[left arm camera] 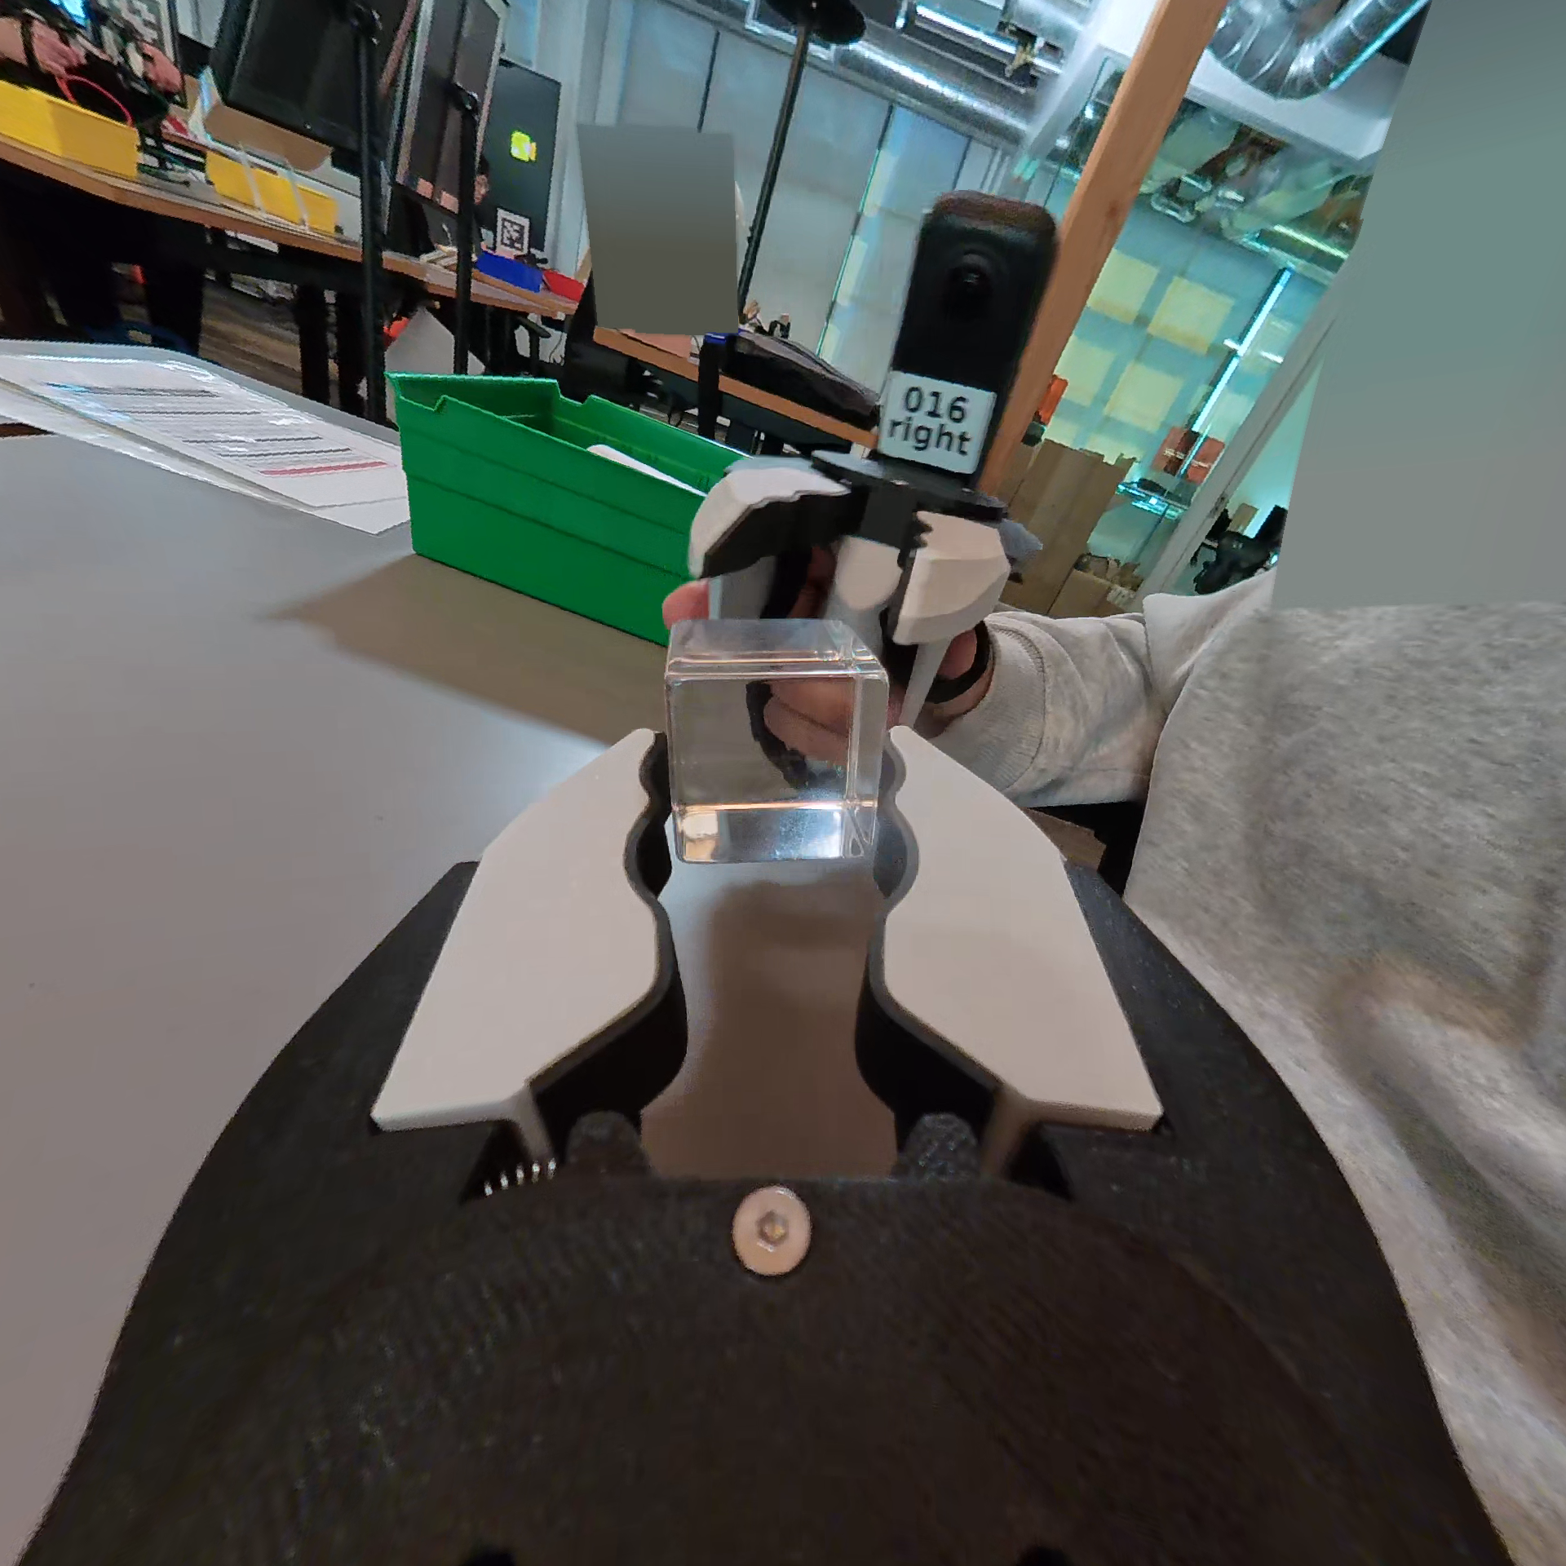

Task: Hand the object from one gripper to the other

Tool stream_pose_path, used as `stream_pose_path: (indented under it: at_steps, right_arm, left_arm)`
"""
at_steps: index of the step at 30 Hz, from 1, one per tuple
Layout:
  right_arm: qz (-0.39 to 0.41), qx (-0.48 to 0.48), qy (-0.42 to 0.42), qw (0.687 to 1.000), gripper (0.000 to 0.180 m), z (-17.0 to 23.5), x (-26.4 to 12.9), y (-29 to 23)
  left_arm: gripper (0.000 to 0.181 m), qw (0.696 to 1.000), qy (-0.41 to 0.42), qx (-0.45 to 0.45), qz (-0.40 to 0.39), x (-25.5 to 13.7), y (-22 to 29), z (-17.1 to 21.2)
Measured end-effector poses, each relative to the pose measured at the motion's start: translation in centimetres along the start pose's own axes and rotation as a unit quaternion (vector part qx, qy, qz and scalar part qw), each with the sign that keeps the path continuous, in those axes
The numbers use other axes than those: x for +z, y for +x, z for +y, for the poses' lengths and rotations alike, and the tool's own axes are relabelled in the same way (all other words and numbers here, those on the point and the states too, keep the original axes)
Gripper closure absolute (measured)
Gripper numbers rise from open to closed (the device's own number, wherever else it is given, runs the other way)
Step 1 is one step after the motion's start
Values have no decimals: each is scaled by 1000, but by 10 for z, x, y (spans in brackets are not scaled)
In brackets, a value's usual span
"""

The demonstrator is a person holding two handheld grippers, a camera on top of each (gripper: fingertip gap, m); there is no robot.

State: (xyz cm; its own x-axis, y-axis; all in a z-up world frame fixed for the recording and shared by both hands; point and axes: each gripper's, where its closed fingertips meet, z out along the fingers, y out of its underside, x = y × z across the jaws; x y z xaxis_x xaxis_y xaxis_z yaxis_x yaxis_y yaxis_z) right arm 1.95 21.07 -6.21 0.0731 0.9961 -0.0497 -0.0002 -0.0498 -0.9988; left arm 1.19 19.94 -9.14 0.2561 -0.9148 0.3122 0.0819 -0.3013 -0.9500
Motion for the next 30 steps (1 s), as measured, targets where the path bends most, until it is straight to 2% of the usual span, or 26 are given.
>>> stream_pose_path:
  at_steps: [4,6,9,13,18,23,26,27,30]
  right_arm:
    - [33,-60,-21,997,150,2,0,0]
    - [53,-58,-27,997,169,3,0,4]
    - [62,-43,-26,997,179,3,-3,9]
    - [58,-20,-13,998,179,-4,-7,9]
    - [64,-76,-31,995,179,-1,-3,1]
    - [59,-92,-58,992,179,9,1,-3]
    - [66,-98,-69,991,179,14,0,2]
    - [70,-96,-73,990,178,17,0,5]
    - [70,-70,-96,990,156,31,1,12]
  left_arm:
    - [135,1000,3,-8,8,0,1,0]
    - [135,1000,8,-20,7,-1,0,-1]
    - [135,999,21,-30,10,-3,-1,-5]
    - [135,1000,11,-14,-2,-3,-4,-2]
    - [135,1000,2,-6,-10,-2,-7,1]
    - [135,1000,-7,4,-25,-3,-10,3]
    - [135,997,-33,21,-60,-3,-19,8]
    - [135,995,-49,37,-75,-4,-21,11]
    - [134,982,-101,97,-128,-5,-31,21]
